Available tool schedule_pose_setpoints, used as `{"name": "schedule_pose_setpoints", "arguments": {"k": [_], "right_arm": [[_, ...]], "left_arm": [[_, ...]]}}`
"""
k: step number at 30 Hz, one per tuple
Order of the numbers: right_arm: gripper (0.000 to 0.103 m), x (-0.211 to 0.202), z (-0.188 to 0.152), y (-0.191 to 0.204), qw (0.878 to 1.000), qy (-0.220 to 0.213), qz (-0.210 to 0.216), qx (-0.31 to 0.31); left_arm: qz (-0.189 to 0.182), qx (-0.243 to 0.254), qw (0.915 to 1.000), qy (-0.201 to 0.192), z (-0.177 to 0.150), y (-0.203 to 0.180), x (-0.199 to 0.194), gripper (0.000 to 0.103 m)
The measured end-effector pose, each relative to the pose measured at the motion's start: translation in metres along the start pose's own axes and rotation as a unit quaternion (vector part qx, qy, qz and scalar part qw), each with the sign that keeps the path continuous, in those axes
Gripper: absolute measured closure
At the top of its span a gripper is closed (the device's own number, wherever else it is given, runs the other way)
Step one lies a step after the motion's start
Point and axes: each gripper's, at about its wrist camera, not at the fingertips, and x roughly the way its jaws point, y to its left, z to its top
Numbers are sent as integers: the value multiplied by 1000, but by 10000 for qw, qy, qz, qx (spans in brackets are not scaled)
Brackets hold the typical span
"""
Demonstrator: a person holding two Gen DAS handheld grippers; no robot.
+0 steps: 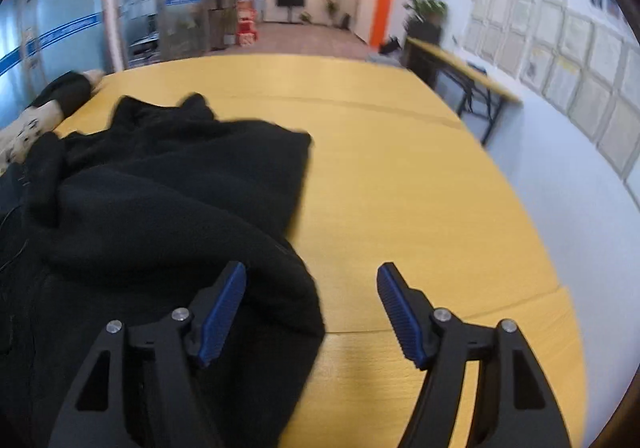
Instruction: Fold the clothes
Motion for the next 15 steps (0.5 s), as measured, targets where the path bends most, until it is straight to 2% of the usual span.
{"name": "schedule_pose_setpoints", "arguments": {"k": [1,2,4,6,10,12,13,15], "right_arm": [[29,-16,5,10,9998,-88,148,-105],[20,-34,12,25,9988,-270,334,-224],[10,-49,32,70,9938,-611,752,-554],[10,-57,48,120,9853,-843,1126,-967],[10,-12,69,242,9626,-732,1429,-2181],[16,25,72,291,9576,-498,1432,-2450],[25,43,73,308,9573,-410,1333,-2530],[49,74,76,328,9606,-225,1030,-2573]], "left_arm": [[51,15,10000,-26,-2,9,-11,0],[91,23,9999,-83,-2,17,-26,0],[163,25,9997,-207,-2,30,-56,0],[261,-20,9986,-455,1,42,-95,0],[398,-111,9924,-1160,17,57,-185,0],[536,-159,9912,-1200,27,64,-214,0],[718,-198,9910,-1116,30,67,-221,0],[938,-193,9909,-948,32,72,-224,0]]}}
